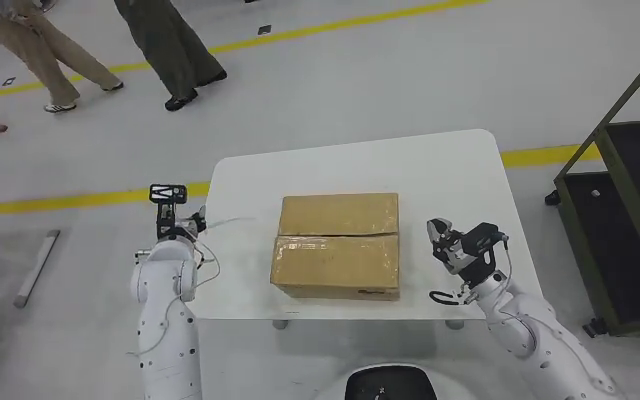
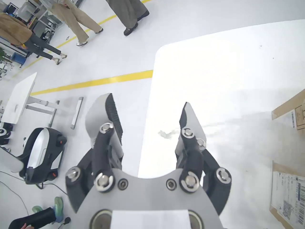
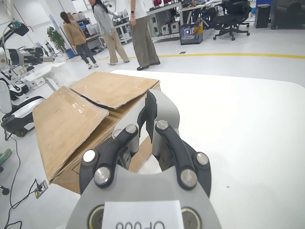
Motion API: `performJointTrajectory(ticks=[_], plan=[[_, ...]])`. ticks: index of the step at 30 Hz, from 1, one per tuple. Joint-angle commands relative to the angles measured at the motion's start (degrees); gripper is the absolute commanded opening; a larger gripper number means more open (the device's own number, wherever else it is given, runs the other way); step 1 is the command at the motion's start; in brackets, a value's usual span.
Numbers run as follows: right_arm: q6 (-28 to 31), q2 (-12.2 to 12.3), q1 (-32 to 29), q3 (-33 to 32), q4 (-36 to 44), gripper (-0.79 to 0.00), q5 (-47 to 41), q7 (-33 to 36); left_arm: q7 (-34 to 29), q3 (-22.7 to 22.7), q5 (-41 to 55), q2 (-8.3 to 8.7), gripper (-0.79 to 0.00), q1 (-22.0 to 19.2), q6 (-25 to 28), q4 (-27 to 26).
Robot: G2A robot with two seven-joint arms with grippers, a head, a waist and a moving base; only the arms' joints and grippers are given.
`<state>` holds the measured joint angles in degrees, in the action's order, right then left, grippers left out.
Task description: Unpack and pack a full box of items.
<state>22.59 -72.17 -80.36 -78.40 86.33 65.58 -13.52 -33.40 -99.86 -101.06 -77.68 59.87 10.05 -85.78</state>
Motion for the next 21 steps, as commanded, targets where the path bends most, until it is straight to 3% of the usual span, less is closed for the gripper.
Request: performJointTrajectory(ticks=[1, 7, 11, 21], plan=[[-0.08, 0.01, -0.09, 0.06, 0.15, -0.785, 0.12, 0.09, -0.02, -0.63, 0.41, 0.15, 0.000, 0.21, -0.30, -0.05], [-0.13, 0.02, 0.03, 0.37, 0.07, -0.785, 0.34, 0.19, 0.33, -1.51, 1.38, 0.52, 0.000, 1.13, -0.68, -1.73], [-0.42, 0.05, -0.13, 0.31, -0.02, -0.785, 0.50, 0.00, 0.29, 1.91, 5.49, 0.28, 0.000, 2.25, 3.45, -5.39], [-1.46, 0.49, -2.71, -1.84, 0.23, -0.785, 1.34, -0.92, -3.97, 20.64, 13.64, -1.37, 0.000, 2.89, 11.55, -13.47]])
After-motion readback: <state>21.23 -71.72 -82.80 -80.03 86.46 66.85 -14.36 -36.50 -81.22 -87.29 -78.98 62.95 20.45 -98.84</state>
